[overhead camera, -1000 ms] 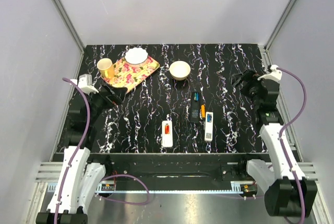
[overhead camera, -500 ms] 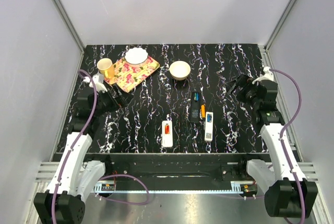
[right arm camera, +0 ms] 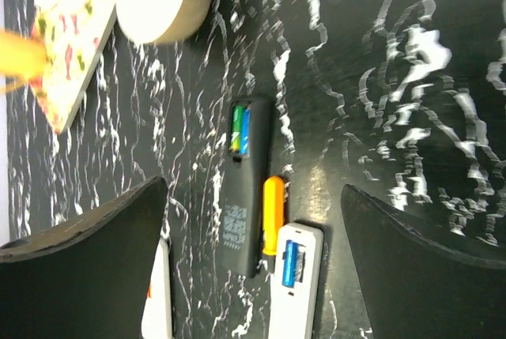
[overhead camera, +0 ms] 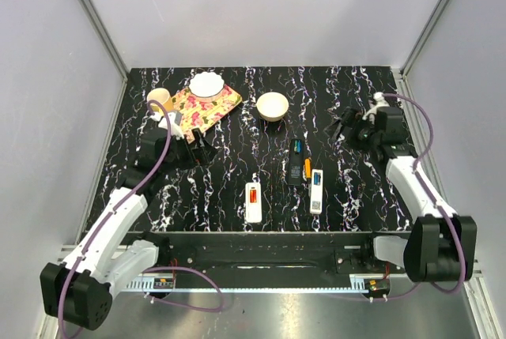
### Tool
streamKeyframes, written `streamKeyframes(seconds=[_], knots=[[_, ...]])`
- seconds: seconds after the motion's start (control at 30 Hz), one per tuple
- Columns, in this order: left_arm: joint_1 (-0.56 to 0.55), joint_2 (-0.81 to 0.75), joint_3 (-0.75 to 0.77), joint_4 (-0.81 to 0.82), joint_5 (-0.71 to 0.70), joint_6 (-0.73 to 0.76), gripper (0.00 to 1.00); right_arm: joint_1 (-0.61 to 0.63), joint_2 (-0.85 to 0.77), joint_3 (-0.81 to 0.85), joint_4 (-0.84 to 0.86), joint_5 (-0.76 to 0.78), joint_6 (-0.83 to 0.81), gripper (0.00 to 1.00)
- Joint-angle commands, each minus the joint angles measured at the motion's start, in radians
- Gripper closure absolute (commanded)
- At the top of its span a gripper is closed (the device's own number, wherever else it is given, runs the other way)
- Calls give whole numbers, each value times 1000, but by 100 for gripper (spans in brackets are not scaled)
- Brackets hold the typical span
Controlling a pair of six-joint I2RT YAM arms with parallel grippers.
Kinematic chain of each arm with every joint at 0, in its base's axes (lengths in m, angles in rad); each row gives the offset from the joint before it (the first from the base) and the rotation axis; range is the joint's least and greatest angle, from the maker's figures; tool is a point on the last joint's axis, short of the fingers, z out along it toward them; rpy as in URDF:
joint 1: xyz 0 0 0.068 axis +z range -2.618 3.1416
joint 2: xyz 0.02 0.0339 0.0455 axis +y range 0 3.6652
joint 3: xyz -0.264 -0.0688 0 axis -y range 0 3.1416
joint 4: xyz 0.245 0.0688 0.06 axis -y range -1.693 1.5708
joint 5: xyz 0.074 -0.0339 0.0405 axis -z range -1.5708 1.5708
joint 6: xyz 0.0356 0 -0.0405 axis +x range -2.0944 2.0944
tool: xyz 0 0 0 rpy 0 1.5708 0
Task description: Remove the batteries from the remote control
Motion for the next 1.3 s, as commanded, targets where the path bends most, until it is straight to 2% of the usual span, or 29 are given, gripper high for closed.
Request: streamKeyframes(seconds=[0.0,0.03,0.07,0.1,0.17,0.27,0.53,0.77,0.8,1.23,1.27], knots=[[-44,24,53,36,-81,12,1,145,123,160,-80,-33,-118,0],[-59,29,53,36,-84,12,1,185,149,198,-165,42,-157,1],[-65,32,56,32,-83,15,1,269,195,256,-196,79,-170,2],[-71,35,57,27,-86,15,1,296,218,281,-228,105,-176,4],[-84,37,59,19,-92,20,1,366,280,339,-302,180,-182,16],[-101,29,50,13,-100,21,1,436,346,370,-348,274,-181,26],[-113,23,17,4,-112,21,1,488,416,373,-405,461,-169,37],[-125,54,2,6,-115,17,1,488,432,338,-399,466,-169,44],[-130,55,0,4,-115,17,1,485,439,333,-393,451,-169,50],[-145,74,-19,4,-133,15,1,486,571,323,-358,418,-155,52],[-147,74,-20,4,-133,17,1,488,579,323,-355,418,-153,55]])
